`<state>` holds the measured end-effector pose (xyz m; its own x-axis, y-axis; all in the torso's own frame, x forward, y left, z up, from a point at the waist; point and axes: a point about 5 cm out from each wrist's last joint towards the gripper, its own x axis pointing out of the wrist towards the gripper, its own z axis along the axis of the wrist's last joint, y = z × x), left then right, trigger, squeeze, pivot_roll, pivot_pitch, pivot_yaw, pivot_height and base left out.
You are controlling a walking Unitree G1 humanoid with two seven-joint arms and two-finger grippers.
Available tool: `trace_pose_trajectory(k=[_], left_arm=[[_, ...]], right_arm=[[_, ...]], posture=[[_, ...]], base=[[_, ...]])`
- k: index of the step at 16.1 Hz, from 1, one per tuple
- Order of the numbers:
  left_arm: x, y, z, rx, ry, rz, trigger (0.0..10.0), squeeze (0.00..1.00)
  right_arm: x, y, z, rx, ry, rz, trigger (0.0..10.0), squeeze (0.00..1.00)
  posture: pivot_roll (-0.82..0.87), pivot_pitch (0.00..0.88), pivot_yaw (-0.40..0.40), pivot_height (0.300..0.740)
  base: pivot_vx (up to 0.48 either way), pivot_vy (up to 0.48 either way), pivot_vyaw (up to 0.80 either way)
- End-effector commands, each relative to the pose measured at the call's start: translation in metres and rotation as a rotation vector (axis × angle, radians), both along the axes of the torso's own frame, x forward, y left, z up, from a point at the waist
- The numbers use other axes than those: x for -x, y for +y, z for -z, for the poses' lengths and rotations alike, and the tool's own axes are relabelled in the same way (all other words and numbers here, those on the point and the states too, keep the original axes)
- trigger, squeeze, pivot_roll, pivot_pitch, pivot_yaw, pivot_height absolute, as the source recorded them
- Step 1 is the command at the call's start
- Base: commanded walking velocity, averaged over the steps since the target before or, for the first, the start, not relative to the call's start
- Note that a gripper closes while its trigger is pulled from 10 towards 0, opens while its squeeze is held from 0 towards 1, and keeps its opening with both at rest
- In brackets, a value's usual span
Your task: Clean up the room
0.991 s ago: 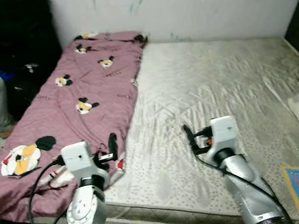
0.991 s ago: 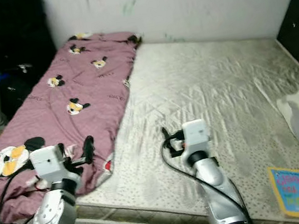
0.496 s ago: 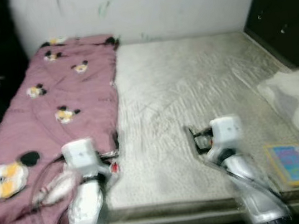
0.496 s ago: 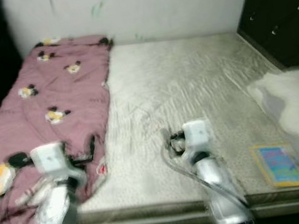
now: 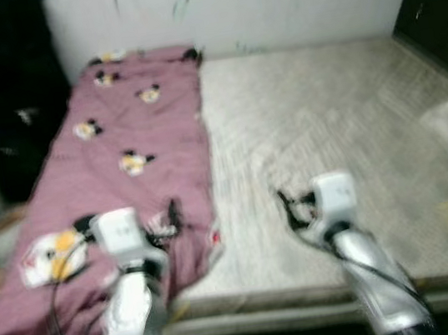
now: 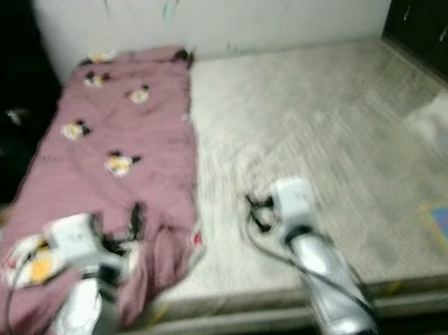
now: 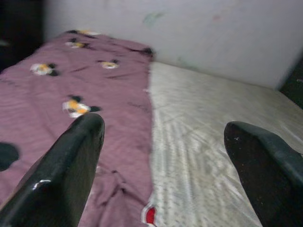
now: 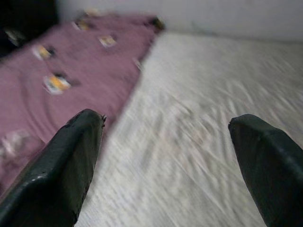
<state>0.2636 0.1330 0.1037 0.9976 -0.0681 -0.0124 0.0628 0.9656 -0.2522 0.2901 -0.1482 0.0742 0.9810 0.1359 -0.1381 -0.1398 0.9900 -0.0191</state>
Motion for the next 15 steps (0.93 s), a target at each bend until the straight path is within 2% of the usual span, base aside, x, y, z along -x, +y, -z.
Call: trace_pose_trajectory(k=[1, 15], left_arm=[[-0.0005, 0.0024, -0.0018, 0.009, -0.006, -0.021, 10.0, 0.0], [-0.0004, 0.0019, -0.0019, 0.02, -0.007, -0.015, 10.0, 0.0]], right_arm=[[-0.0025, 0.0064, -0.0047, -0.012, -0.017, -0.012, 10.0, 0.0], [-0.0016, 0.0082, -0.0007, 0.009, 0.0, -0.024, 10.0, 0.0]], posture=[[0.01, 0.003, -0.007, 0.74], [0.01, 0.01, -0.007, 0.74]], base=[[0.0, 0.48, 0.0], [0.0, 0.477, 0.0]])
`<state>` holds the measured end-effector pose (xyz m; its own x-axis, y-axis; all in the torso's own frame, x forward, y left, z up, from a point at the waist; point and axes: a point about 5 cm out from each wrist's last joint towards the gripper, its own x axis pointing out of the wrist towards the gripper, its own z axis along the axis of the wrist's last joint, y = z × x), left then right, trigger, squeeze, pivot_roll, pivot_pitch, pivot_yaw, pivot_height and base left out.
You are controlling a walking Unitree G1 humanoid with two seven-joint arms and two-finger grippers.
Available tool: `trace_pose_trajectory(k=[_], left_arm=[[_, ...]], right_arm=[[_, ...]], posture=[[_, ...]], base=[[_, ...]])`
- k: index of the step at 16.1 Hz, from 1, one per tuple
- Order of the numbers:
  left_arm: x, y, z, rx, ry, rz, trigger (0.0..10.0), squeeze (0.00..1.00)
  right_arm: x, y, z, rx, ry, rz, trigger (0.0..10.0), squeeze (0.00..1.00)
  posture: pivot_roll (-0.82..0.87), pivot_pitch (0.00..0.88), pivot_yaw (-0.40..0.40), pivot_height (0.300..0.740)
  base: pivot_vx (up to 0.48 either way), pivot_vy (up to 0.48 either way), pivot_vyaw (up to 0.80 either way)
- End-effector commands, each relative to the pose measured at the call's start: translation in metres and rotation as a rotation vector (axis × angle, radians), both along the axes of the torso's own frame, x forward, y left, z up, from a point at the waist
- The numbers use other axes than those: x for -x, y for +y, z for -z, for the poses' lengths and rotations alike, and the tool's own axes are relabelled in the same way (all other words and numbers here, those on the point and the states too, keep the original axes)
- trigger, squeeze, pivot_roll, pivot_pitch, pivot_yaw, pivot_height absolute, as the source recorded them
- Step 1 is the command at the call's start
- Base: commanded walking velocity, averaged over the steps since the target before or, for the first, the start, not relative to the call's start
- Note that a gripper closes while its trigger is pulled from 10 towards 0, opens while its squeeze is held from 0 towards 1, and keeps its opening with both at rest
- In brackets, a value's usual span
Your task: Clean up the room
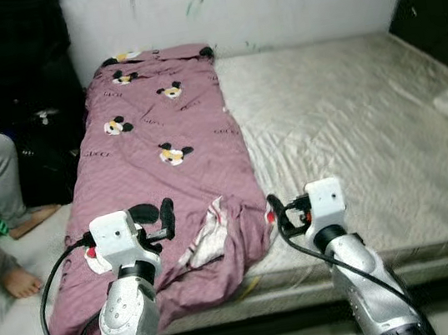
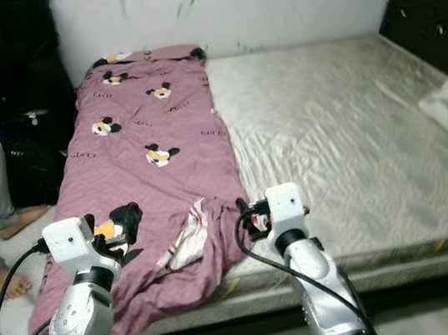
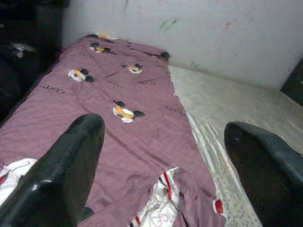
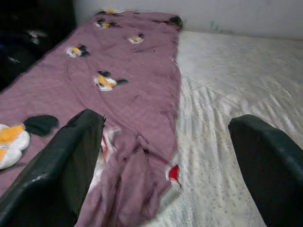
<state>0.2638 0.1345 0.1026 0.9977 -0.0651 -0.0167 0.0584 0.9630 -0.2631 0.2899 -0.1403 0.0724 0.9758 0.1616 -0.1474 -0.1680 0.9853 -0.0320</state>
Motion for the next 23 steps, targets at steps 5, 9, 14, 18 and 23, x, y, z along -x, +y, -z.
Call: trace_pose_trajectory(k=[5, 9, 14, 18, 23], left_arm=[[0.0005, 0.0001, -0.0026, 0.016, -0.009, -0.013, 10.0, 0.0], [0.0015, -0.0027, -0.0051, 0.016, -0.031, 0.014, 10.0, 0.0], [0.0024, -0.0048, -0.0076, 0.036, -0.049, 0.042, 10.0, 0.0], [0.0029, -0.0051, -0.0083, 0.04, -0.054, 0.052, 10.0, 0.0], [0.0021, -0.0051, -0.0082, 0.04, -0.054, 0.057, 10.0, 0.0]], right_arm=[[-0.0019, 0.0003, -0.0021, -0.001, -0.005, 0.002, 10.0, 0.0], [-0.0016, 0.0002, -0.0019, 0.001, -0.006, -0.001, 10.0, 0.0], [-0.0014, 0.0007, -0.0009, -0.004, 0.003, 0.003, 10.0, 0.0], [-0.0017, 0.0014, -0.0006, -0.005, 0.002, 0.002, 10.0, 0.0], [-0.0023, 0.0017, -0.0003, -0.005, 0.003, 0.004, 10.0, 0.0]], posture=[[0.01, 0.01, -0.008, 0.74], [0.01, 0.013, -0.011, 0.74], [0.01, 0.015, -0.007, 0.74], [0.01, 0.015, -0.006, 0.74], [0.01, 0.013, -0.004, 0.74]], base=[[0.0, 0.301, 0.0], [0.0, 0.0, 0.0], [0.048, 0.0, 0.0], [0.296, 0.0, 0.0], [0.338, 0.0, 0.0]])
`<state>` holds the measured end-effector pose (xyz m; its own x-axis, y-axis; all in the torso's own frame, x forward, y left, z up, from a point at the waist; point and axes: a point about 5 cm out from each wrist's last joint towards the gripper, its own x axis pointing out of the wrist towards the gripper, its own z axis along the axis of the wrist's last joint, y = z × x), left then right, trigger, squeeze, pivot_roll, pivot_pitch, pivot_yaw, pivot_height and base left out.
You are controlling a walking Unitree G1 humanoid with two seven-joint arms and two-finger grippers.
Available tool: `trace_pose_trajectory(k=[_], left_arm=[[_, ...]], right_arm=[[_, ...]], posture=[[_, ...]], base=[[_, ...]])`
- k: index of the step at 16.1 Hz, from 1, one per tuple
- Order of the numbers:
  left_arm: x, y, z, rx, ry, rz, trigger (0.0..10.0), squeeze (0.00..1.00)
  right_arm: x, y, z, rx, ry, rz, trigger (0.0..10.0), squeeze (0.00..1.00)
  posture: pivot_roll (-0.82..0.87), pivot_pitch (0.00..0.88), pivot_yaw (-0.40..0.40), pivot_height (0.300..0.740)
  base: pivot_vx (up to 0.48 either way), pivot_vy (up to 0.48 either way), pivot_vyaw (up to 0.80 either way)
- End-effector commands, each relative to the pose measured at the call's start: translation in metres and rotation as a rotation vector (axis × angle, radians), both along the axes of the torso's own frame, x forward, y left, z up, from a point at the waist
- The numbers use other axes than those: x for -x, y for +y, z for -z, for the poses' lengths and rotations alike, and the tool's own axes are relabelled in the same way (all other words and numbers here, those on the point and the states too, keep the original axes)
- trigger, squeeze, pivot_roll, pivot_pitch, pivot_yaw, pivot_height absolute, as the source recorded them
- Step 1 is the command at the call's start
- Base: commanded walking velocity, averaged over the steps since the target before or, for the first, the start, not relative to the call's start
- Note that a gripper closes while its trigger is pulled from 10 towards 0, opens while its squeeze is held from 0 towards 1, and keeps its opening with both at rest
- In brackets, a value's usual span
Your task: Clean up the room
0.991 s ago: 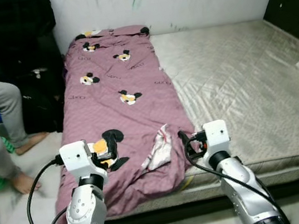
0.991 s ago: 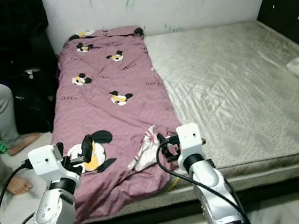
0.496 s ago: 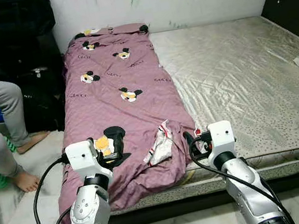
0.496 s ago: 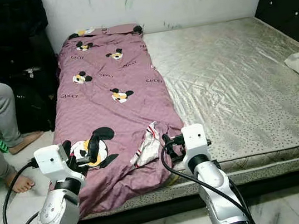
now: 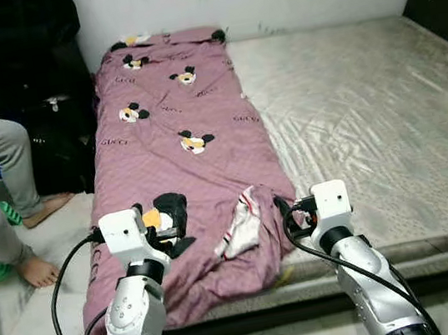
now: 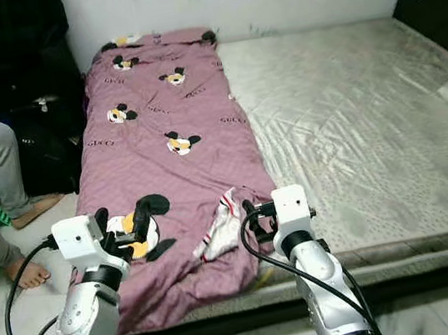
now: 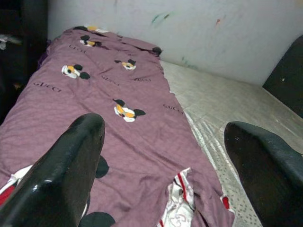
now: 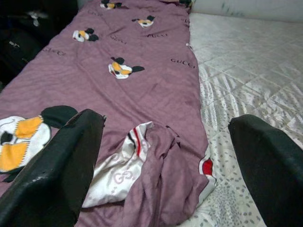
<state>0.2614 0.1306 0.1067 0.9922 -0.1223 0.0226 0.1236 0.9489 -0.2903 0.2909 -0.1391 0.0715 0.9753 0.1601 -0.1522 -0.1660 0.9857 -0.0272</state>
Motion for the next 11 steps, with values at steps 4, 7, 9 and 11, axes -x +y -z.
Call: trace_pose_trajectory(k=[4, 7, 9, 11], left_arm=[[-0.0011, -0.0002, -0.0031, -0.006, -0.009, -0.021, 10.0, 0.0], [-0.0014, -0.0008, -0.0027, -0.005, -0.008, -0.015, 10.0, 0.0], [-0.0013, -0.001, -0.0024, -0.007, -0.007, -0.016, 10.0, 0.0], [-0.0012, -0.0013, -0.0021, -0.008, -0.005, -0.016, 10.0, 0.0]], right_arm=[[-0.0017, 0.0004, -0.0004, -0.001, 0.0, 0.002, 10.0, 0.0], [-0.0019, 0.0003, -0.0002, 0.0, -0.001, 0.001, 10.0, 0.0], [-0.0019, 0.0003, 0.0004, 0.001, 0.0, 0.0, 10.0, 0.0], [-0.0018, 0.0, 0.001, 0.002, 0.001, -0.001, 10.0, 0.0]], posture=[[0.01, 0.007, -0.003, 0.74], [0.01, 0.007, -0.003, 0.74], [0.01, 0.003, -0.003, 0.74], [0.01, 0.003, -0.004, 0.74]], base=[[0.076, 0.0, 0.0], [0.0, 0.0, 0.0], [0.0, 0.0, 0.0], [0.0, 0.0, 0.0]])
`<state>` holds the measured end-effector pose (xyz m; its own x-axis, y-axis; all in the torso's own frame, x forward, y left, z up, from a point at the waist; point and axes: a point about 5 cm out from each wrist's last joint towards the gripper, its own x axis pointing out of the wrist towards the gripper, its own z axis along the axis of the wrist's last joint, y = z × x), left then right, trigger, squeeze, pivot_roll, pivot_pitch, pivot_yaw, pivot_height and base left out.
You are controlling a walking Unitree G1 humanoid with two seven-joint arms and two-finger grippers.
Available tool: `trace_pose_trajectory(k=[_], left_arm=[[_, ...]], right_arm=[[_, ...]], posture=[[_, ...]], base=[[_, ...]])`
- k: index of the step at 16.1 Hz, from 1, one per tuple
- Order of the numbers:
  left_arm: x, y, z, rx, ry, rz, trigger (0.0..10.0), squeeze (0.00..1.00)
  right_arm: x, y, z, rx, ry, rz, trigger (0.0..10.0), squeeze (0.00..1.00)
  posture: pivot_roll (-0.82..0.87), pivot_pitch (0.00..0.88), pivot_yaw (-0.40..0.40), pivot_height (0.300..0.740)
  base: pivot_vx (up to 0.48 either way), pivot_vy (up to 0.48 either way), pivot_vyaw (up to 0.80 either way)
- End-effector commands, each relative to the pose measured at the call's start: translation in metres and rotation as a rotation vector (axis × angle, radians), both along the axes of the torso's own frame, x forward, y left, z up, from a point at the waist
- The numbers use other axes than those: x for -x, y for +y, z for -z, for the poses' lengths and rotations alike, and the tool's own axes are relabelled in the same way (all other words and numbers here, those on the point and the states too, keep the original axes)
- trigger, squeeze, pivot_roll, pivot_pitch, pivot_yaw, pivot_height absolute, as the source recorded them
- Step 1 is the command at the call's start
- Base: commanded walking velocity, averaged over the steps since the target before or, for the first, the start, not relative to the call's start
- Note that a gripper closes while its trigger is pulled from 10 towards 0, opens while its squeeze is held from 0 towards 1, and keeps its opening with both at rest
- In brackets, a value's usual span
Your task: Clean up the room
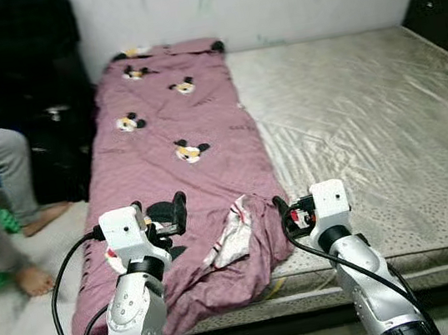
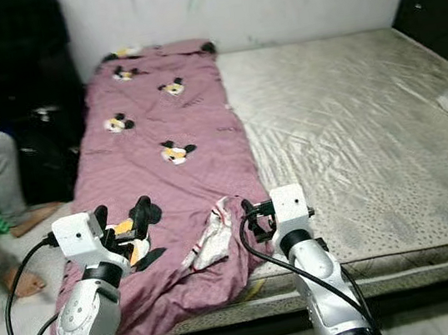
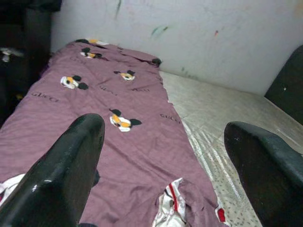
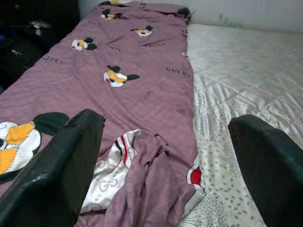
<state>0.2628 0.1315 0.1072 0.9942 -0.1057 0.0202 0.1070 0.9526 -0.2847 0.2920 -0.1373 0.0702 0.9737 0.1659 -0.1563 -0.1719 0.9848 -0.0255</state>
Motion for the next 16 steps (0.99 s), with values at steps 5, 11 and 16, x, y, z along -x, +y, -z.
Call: trace_pose_trajectory(k=[5, 11, 16], left_arm=[[0.001, -0.002, -0.001, -0.003, -0.001, -0.004, 10.0, 0.0], [0.001, -0.002, 0.0, -0.006, 0.005, -0.007, 10.0, 0.0], [0.007, 0.018, 0.006, -0.076, 0.035, -0.083, 10.0, 0.0]], right_arm=[[0.0, -0.002, 0.001, 0.005, 0.006, 0.008, 10.0, 0.0], [-0.001, -0.002, 0.0, 0.004, -0.001, 0.01, 10.0, 0.0], [0.0, -0.006, -0.002, 0.014, -0.012, 0.011, 10.0, 0.0]], posture=[[0.01, 0.012, -0.005, 0.74], [0.01, 0.015, -0.004, 0.74], [0.01, 0.015, -0.004, 0.74]], base=[[0.0, 0.0, 0.0], [0.0, 0.0, -0.4], [0.0, 0.0, 0.0]])
